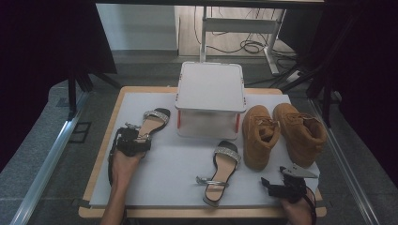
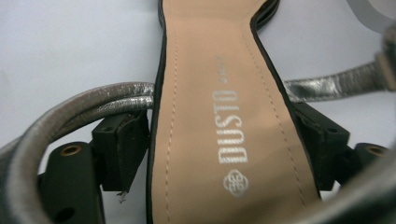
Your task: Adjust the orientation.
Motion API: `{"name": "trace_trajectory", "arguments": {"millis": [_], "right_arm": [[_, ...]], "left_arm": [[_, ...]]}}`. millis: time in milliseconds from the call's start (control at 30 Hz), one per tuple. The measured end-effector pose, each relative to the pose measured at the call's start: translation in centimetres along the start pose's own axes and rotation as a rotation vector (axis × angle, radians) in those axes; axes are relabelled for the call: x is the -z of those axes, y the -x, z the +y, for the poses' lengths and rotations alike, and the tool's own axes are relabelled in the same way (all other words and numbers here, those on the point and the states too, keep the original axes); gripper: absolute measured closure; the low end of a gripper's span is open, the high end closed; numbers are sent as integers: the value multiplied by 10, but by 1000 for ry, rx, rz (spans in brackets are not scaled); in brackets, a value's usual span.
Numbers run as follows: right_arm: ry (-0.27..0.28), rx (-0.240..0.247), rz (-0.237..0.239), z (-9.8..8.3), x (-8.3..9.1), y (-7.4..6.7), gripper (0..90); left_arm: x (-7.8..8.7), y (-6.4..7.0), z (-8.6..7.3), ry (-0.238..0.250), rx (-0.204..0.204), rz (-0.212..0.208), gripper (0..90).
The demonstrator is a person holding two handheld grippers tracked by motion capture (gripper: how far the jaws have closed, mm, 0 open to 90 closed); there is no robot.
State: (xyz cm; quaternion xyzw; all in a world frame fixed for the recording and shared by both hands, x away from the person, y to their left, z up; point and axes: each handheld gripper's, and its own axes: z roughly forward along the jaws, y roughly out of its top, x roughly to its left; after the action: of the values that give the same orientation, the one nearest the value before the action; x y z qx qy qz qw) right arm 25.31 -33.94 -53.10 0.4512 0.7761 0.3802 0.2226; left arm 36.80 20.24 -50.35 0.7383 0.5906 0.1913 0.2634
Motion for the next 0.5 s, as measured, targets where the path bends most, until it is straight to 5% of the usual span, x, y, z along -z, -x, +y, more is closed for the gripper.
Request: {"name": "trace_trajectory", "arguments": {"millis": [300,500], "right_arm": [[0,0,0,0,0,0,90],[1,-1,0,0,0,0,90]], "left_arm": [[-2,1,3,-28,-15,-23,374],[-1,-3,-1,13,-4,-43,384]]}}
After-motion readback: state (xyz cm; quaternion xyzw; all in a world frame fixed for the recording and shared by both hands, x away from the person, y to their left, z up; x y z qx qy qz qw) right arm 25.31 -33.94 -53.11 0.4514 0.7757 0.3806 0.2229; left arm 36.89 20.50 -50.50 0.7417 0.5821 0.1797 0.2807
